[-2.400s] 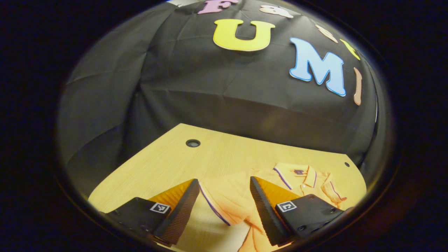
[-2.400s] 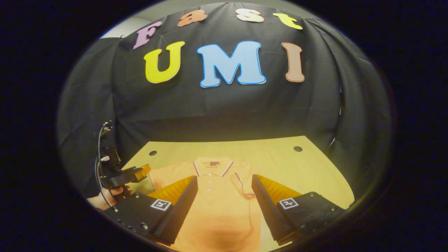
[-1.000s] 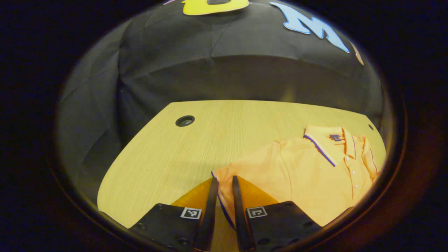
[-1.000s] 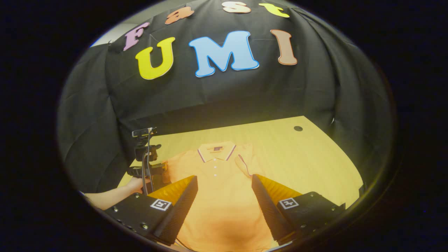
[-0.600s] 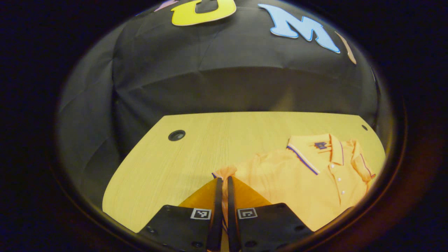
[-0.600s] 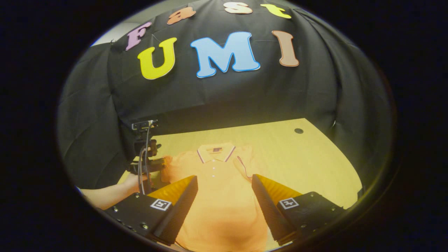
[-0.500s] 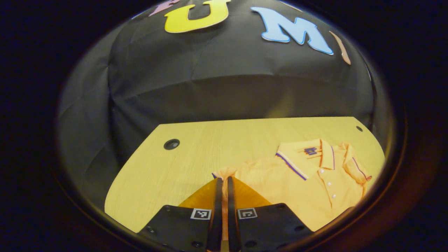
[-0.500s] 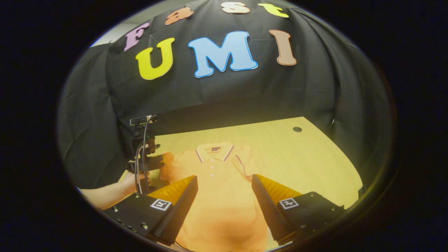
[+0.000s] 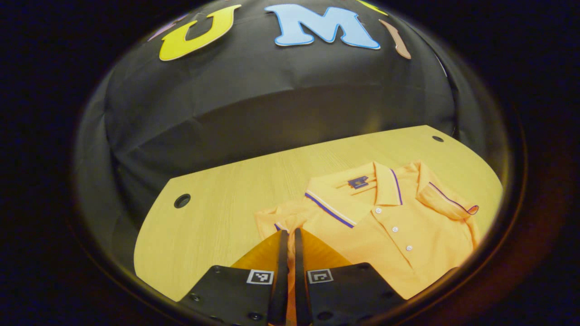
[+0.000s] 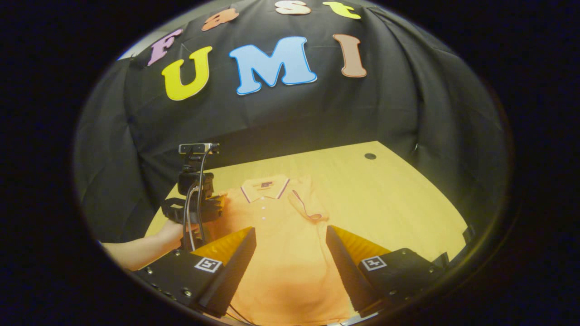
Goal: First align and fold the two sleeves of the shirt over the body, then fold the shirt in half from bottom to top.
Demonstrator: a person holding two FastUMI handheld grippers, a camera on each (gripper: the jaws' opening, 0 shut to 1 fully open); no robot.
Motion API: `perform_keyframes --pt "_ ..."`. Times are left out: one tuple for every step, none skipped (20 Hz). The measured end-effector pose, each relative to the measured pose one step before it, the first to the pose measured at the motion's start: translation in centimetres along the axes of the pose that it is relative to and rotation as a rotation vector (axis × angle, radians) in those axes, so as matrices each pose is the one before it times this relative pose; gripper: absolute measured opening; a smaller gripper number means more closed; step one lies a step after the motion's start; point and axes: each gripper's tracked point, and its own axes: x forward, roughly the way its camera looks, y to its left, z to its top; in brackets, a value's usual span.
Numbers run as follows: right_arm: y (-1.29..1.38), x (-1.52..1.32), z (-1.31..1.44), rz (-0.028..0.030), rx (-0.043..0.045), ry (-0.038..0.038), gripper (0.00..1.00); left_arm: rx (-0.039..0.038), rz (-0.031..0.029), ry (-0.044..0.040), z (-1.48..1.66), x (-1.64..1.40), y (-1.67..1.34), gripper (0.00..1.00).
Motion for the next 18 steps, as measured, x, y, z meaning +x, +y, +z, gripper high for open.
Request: perform_keyframes --pt "-0.171 -0.163 -0.257 -0.00520 0.00392 0.00311 0.96 -0.00648 -0.00559 0.00020 0.005 0.224 -0.293 0.13" --pt "-0.293 -0.062 -0.040 -0.00615 0.00282 0.00278 0.96 -0.00394 -0.01024 0.00290 -0.075 -0.162 -0.234 0.14" --pt "-0.192 -0.042 -0.120 -0.00196 0.00641 0.00152 0.96 -0.00086 -0.00647 0.00241 -0.042 0.053 -0.333 0.14" --pt "-0.040 0.074 -0.056 0.00445 0.00771 0.00303 0.96 0.00215 -0.00595 0.00271 -0.081 0.228 -0.309 0.14" --pt "-0.205 0.010 -0.271 0.00367 0.00429 0.00355 0.96 0.00273 0.00132 0.00465 -0.127 0.206 -0.110 0.14" --pt "-0.356 -0.072 -0.163 -0.00245 -0.00188 0.00281 0.96 0.00282 0.00081 0.00740 -0.167 0.015 -0.076 0.15" --pt "-0.413 -0.198 -0.160 -0.00527 -0.00402 0.00023 0.96 -0.00147 -0.00408 0.00352 -0.088 0.028 -0.153 0.16" --pt "-0.372 -0.175 0.000 -0.00353 -0.00198 -0.00264 0.96 -0.00643 -0.00295 0.00301 -0.096 0.000 -0.107 0.24" --pt "-0.243 -0.242 -0.092 -0.00052 0.00434 0.00008 0.96 -0.00429 0.00237 0.00282 -0.113 0.003 -0.076 0.23" --pt "-0.153 -0.056 -0.094 0.00401 0.00849 0.00249 0.96 -0.00519 0.00219 -0.00221 0.102 -0.303 -0.037 0.37" --pt "-0.163 -0.008 -0.119 0.00204 0.00566 0.00158 0.96 -0.01069 -0.00025 -0.00484 0.148 -0.264 -0.174 0.54" --pt "-0.198 0.011 0.028 0.00146 0.00117 0.00175 0.96 -0.01192 -0.00186 -0.00695 0.186 -0.328 -0.139 0.77" --pt "-0.154 -0.057 -0.110 0.00300 -0.00294 0.00095 0.96 -0.01297 -0.00528 -0.00887 0.301 -0.478 -0.208 0.76" --pt "-0.152 -0.042 -0.003 0.00339 -0.00637 -0.00053 0.94 -0.01150 -0.00377 -0.01037 0.169 -0.485 -0.222 0.84" --pt "-0.082 -0.029 -0.081 0.00376 -0.00952 -0.00266 0.94 -0.00601 0.00022 -0.00881 0.220 -0.529 0.002 0.84" --pt "-0.047 0.014 -0.124 0.00389 -0.01123 0.00034 0.96 -0.00726 -0.00275 -0.00702 0.104 -0.713 -0.098 0.87" --pt "-0.153 0.006 -0.250 0.00430 -0.01112 -0.00023 0.96 -0.00616 0.00145 -0.00812 0.206 -0.867 0.046 0.88" --pt "-0.100 0.022 -0.147 0.00345 -0.00938 0.00011 0.96 -0.00478 0.00850 -0.01011 0.167 -0.812 0.197 0.92"
